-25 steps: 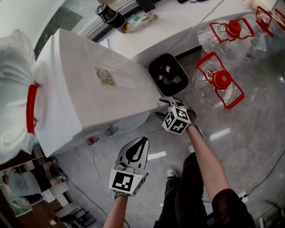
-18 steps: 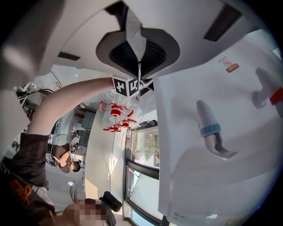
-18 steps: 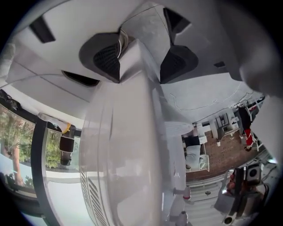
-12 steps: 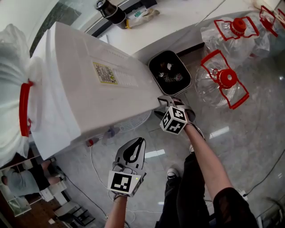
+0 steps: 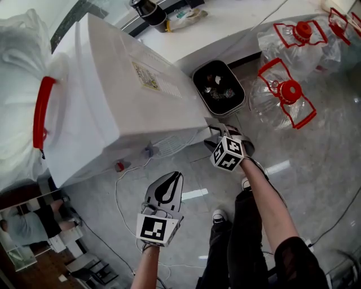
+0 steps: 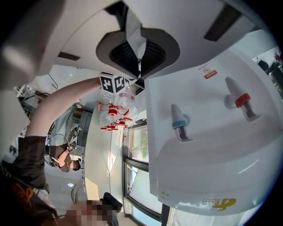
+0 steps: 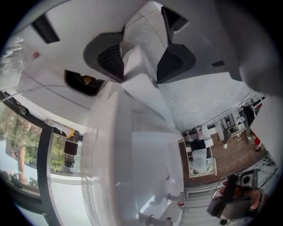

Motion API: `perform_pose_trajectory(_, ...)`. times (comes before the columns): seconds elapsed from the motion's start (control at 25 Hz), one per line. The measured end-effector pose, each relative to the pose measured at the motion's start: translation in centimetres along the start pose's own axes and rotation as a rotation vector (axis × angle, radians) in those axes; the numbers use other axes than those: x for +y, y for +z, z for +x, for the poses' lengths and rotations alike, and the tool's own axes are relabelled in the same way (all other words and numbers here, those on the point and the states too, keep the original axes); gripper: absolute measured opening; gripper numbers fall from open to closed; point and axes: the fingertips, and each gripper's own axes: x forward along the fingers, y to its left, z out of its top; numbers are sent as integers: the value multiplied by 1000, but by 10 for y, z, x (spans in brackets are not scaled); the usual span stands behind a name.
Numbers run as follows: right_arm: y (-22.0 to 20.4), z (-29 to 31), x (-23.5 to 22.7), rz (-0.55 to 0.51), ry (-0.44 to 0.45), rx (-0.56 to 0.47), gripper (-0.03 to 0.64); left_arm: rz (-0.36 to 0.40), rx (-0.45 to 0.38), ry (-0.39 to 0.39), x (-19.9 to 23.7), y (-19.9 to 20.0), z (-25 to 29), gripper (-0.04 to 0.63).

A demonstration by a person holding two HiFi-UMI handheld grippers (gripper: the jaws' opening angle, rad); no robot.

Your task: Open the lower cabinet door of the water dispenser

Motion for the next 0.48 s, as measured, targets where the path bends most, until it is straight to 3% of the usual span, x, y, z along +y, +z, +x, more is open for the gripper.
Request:
perform_pose_trajectory(0.12, -16, -12, 26, -34, 23, 21, 202, -8, -1, 9, -3, -7, -11, 26)
perform_pose_trajectory(0.48, -38, -31, 101, -32, 71, 100, 189, -19, -20, 23, -16, -33, -60, 26)
